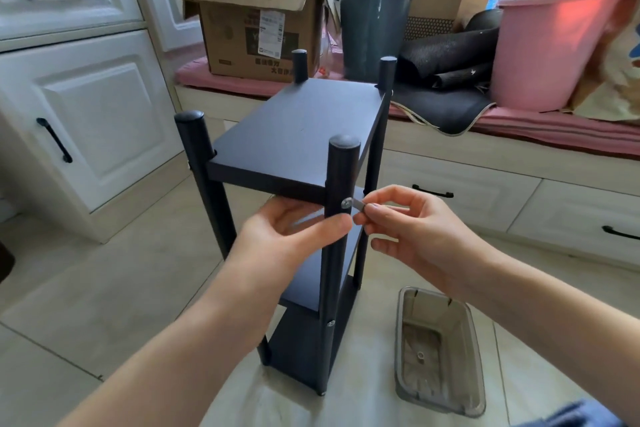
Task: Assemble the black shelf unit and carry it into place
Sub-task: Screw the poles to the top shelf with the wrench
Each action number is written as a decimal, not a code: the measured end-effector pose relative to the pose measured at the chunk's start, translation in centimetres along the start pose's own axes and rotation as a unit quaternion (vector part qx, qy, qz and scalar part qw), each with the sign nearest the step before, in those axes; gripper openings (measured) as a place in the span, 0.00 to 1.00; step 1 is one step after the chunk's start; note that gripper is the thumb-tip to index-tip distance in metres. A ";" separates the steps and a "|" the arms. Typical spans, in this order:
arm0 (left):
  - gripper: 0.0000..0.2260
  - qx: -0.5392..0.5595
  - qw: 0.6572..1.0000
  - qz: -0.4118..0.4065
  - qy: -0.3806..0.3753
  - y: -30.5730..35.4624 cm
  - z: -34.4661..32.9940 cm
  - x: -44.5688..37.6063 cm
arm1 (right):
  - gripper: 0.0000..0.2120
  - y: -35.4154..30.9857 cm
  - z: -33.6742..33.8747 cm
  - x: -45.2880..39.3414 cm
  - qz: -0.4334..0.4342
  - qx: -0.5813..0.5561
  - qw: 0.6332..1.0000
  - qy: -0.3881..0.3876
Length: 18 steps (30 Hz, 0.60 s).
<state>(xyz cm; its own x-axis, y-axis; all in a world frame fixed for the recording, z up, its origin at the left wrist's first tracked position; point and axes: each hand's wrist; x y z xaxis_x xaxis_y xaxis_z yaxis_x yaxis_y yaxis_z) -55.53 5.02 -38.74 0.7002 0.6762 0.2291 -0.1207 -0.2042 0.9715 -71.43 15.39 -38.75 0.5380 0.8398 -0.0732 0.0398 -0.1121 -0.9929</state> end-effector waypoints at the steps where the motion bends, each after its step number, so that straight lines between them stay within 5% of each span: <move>1: 0.18 0.027 0.999 -0.017 -0.006 0.2 -0.4 -0.1 | 0.05 0.1 0.0 0.1 0.001 -0.002 1.000 -0.003; 6: 0.13 0.119 0.991 -0.037 -0.045 0.3 -0.9 -0.5 | 0.07 0.7 0.0 0.6 -0.009 -0.029 0.999 -0.016; 18: 0.13 0.152 0.987 -0.037 -0.030 -0.1 -1.7 -0.3 | 0.05 1.2 0.3 0.7 -0.050 -0.147 0.988 0.017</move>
<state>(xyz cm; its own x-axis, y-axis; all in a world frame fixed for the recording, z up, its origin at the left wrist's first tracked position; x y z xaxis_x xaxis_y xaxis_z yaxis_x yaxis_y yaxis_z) -56.91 6.11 -38.82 0.7401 0.6564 0.1462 0.1417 -0.3647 0.9203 -71.25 15.98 -40.03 0.5465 0.8369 0.0312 0.3340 -0.1837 -0.9245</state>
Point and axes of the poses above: each hand's wrist, its own x-axis away from the middle knuckle, its own z-axis out of the back of the hand, y = z × x, and after that the axes turned 11 degrees about z, right-handed
